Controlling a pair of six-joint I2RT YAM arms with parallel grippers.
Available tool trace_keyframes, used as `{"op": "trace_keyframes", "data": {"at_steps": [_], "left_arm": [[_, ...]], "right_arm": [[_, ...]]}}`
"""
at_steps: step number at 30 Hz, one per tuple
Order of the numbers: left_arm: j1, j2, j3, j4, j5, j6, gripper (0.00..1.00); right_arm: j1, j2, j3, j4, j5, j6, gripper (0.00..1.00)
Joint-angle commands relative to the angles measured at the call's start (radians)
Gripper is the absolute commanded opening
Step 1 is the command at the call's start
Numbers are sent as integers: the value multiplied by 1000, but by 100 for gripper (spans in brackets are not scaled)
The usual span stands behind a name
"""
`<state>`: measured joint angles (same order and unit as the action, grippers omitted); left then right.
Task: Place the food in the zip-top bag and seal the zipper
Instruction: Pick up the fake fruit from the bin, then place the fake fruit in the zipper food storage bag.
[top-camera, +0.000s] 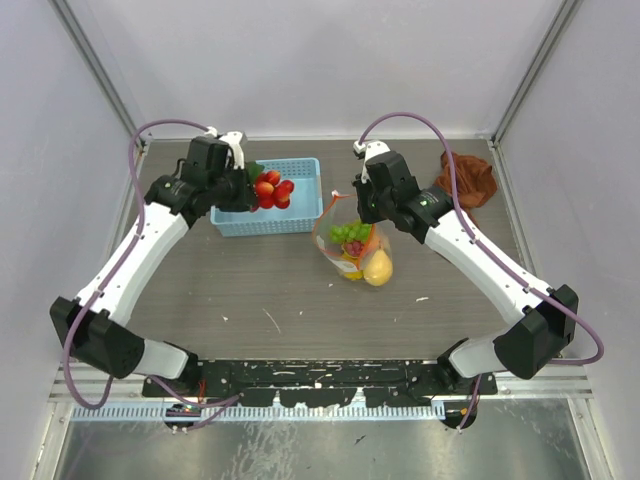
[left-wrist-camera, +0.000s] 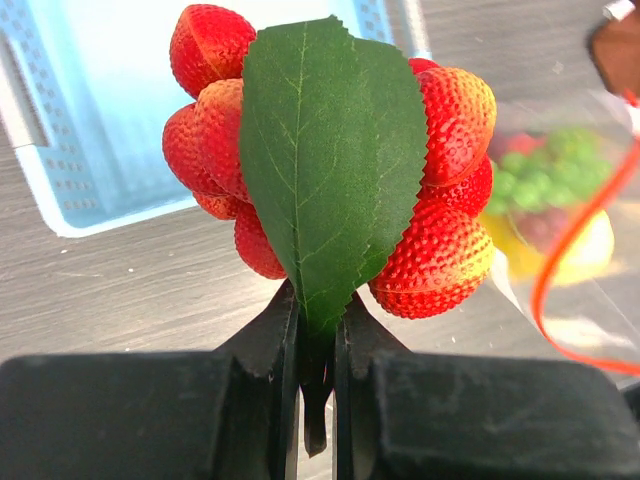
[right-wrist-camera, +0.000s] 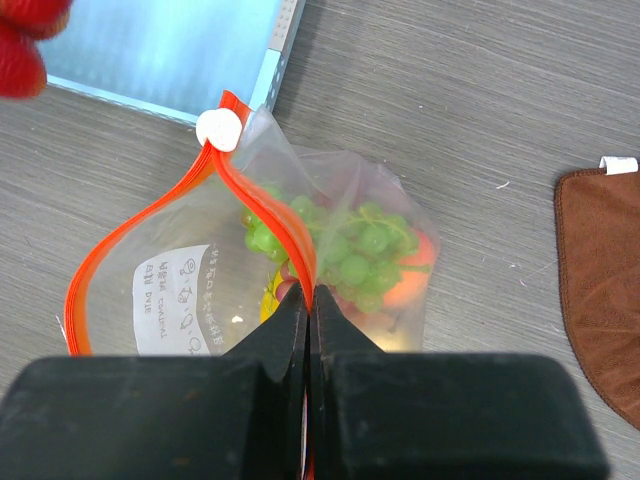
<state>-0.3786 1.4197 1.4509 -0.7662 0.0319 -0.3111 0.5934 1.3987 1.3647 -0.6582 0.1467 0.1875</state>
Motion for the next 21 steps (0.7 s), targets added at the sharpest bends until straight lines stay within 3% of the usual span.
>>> {"op": "trace_keyframes", "data": {"at_steps": [1,8,21], "left_arm": [[-51,-100,0,19,94,82,0],[-172,-197,-23,68,126,172,0],[-385,-203,-49,151,41,291,0]], "right_arm": [[-1,-15,13,57,-4,8,0],[-2,-14,10,63,-7,11,0],[-2,-10,12,64,-15,13,0]]}}
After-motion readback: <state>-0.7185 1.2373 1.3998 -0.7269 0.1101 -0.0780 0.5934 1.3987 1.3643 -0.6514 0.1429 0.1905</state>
